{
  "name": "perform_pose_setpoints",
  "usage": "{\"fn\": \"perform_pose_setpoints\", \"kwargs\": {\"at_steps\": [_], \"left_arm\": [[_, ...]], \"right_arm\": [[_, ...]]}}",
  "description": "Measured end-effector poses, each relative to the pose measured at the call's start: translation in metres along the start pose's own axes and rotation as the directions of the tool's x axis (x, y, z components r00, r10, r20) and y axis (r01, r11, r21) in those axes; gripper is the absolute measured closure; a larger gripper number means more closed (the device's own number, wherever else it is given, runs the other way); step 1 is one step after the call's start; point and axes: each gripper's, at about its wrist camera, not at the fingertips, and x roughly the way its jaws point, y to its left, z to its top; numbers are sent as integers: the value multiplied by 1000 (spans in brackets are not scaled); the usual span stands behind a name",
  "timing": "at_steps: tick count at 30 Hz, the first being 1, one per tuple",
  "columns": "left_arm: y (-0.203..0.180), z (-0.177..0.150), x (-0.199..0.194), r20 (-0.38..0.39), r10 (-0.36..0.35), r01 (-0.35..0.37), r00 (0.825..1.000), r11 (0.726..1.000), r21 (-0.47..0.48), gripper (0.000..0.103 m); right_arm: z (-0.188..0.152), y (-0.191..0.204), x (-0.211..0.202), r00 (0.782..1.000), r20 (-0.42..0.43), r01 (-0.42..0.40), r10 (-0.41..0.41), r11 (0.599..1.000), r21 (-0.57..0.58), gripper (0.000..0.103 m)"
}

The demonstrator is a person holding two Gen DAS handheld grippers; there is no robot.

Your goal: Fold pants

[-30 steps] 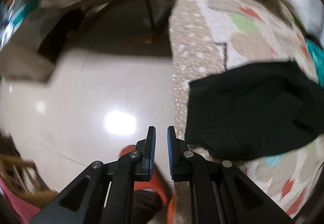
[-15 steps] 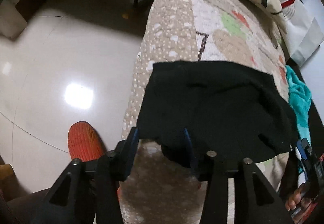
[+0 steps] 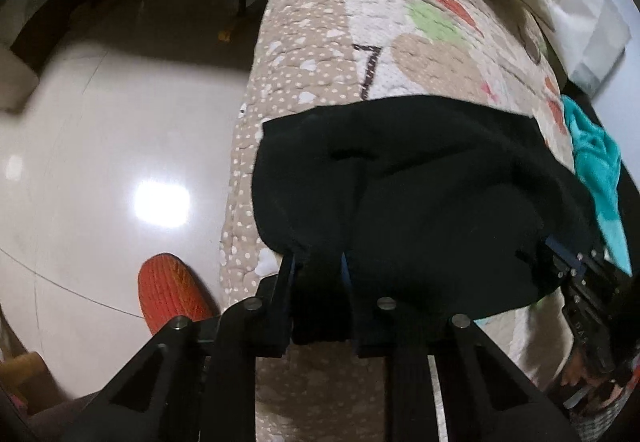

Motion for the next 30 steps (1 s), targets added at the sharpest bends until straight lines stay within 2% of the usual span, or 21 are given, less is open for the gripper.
{"fn": "perform_pose_setpoints", "kwargs": {"at_steps": [3, 7, 8, 10, 11, 13, 15, 20, 21, 22, 24, 28, 30], "left_arm": [[1, 4, -3, 8, -17, 17, 1000, 1000, -22, 83], [8, 7, -18, 37, -72, 74, 997, 996, -57, 84], [11, 9, -21, 42, -90, 93, 995, 993, -70, 84], [18, 12, -22, 42, -125, 129, 991, 986, -107, 84], [20, 13, -21, 37, -132, 136, 991, 983, -120, 84], [22, 15, -18, 26, -142, 144, 990, 979, -141, 84], [24, 16, -17, 24, -155, 156, 988, 975, -160, 84], [34, 22, -18, 45, -202, 207, 978, 956, -209, 84], [34, 22, -17, 43, -201, 206, 979, 955, -212, 84], [34, 22, -17, 41, -198, 203, 979, 956, -211, 84], [34, 22, -17, 38, -199, 202, 979, 956, -212, 84], [40, 20, -17, 27, -210, 210, 977, 947, -241, 84], [45, 18, -15, 10, -213, 208, 977, 941, -267, 83]], "right_arm": [[-1, -4, -6, 999, -5, -38, 38, 999, 21, 102], [-12, -3, -23, 984, -29, -177, 179, 983, 42, 102], [-14, -2, -26, 983, -32, -182, 183, 983, 33, 102], [-17, 3, -31, 993, -8, -115, 115, 993, -14, 100], [-17, 6, -32, 996, 5, -84, 84, 996, -41, 98], [-16, 9, -26, 999, 18, -38, 39, 997, -71, 70], [-12, 12, -18, 999, 28, -44, 46, 996, -77, 64], [-1, 20, 11, 1000, 0, -4, 4, 992, -125, 64], [0, 18, 17, 1000, -18, -6, 4, 994, -113, 69], [2, 15, 20, 999, -27, -19, 17, 996, -89, 83], [4, 10, 15, 999, -29, -35, 34, 998, -52, 92], [-2, 8, -2, 995, -39, -89, 87, 995, -52, 94], [-11, 15, -7, 990, -72, -125, 119, 989, -82, 95]]}}
